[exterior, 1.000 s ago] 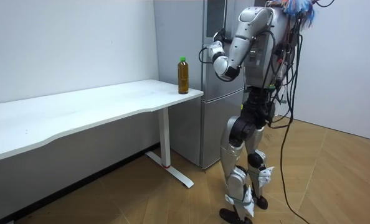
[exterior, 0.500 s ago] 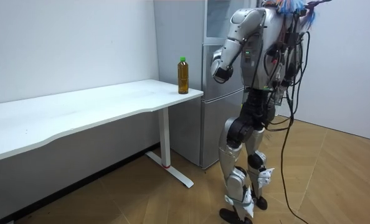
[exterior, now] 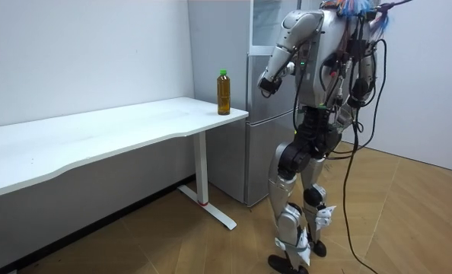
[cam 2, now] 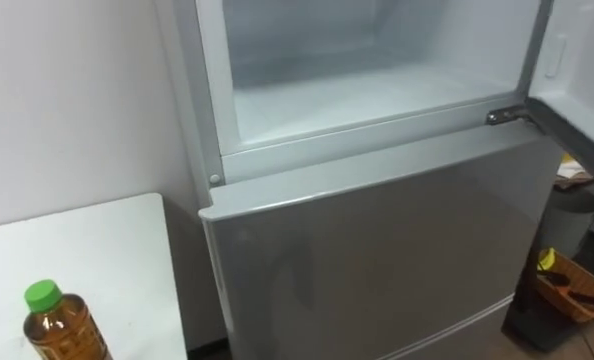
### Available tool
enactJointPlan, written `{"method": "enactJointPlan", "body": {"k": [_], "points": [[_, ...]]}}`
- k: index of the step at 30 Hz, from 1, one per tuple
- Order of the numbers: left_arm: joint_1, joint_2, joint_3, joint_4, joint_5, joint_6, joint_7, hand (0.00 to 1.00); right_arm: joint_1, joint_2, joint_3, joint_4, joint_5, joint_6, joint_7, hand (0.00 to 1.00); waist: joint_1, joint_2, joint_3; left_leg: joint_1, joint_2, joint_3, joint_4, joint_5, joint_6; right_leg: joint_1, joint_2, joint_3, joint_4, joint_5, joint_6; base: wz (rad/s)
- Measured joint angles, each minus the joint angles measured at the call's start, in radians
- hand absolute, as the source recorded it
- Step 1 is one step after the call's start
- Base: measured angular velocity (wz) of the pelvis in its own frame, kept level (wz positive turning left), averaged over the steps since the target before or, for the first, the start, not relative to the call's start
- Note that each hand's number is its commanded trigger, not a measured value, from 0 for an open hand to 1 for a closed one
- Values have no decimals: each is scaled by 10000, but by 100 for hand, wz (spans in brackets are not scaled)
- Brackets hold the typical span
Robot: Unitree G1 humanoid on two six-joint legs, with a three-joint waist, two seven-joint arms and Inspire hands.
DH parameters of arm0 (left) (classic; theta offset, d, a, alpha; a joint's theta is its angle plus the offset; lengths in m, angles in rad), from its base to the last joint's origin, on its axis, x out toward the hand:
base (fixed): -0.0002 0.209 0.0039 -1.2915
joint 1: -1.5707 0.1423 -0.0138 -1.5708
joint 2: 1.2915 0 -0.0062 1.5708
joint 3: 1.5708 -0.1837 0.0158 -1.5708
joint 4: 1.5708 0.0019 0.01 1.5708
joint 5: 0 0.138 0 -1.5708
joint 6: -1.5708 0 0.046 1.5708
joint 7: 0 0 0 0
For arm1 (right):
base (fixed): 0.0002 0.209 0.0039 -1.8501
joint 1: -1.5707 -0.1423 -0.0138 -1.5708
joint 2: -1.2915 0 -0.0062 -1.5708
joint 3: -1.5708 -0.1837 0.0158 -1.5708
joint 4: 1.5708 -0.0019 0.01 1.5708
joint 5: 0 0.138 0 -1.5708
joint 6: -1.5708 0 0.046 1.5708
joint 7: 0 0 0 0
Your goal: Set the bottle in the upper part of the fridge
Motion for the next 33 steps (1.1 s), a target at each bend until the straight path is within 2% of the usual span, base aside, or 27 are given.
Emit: {"method": "enactJointPlan", "body": {"k": [4,11,17,24,29,33], "points": [[0,0,-35,0,-19,-3,-6,0,245,0,-1,109,-18,7,-10,0,-28,-71,45,3,-4,5,0,-2,-9,-7,1,3,-23,-9,0,0],[0,1,-119,-1,-19,-28,-6,0,351,1,6,97,-449,-117,-12,0,-93,-44,29,-37,31,15,-12,-40,-60,-10,35,9,-12,-8,-2,0],[0,-11,-119,0,-18,-61,-5,0,456,-16,-9,122,-495,-195,-145,0,-123,132,-45,-1,80,22,-12,-55,-87,31,81,17,4,0,-14,0],[2,-47,-116,224,-17,-65,38,0,656,-3,-81,106,-578,-199,-471,0,-153,280,1,155,80,22,-90,-70,-117,197,93,53,-1,-16,-38,-2],[2,-75,-121,286,-16,-58,84,0,635,147,-74,18,-561,-71,-822,0,-113,276,6,159,75,20,-24,-61,-128,130,95,69,-10,-142,-72,0],[28,-81,-128,459,-9,0,107,0,444,418,-67,25,-464,-9,-1210,0,93,260,16,191,83,19,-31,-44,-153,120,114,70,4,-138,-88,0]]}}
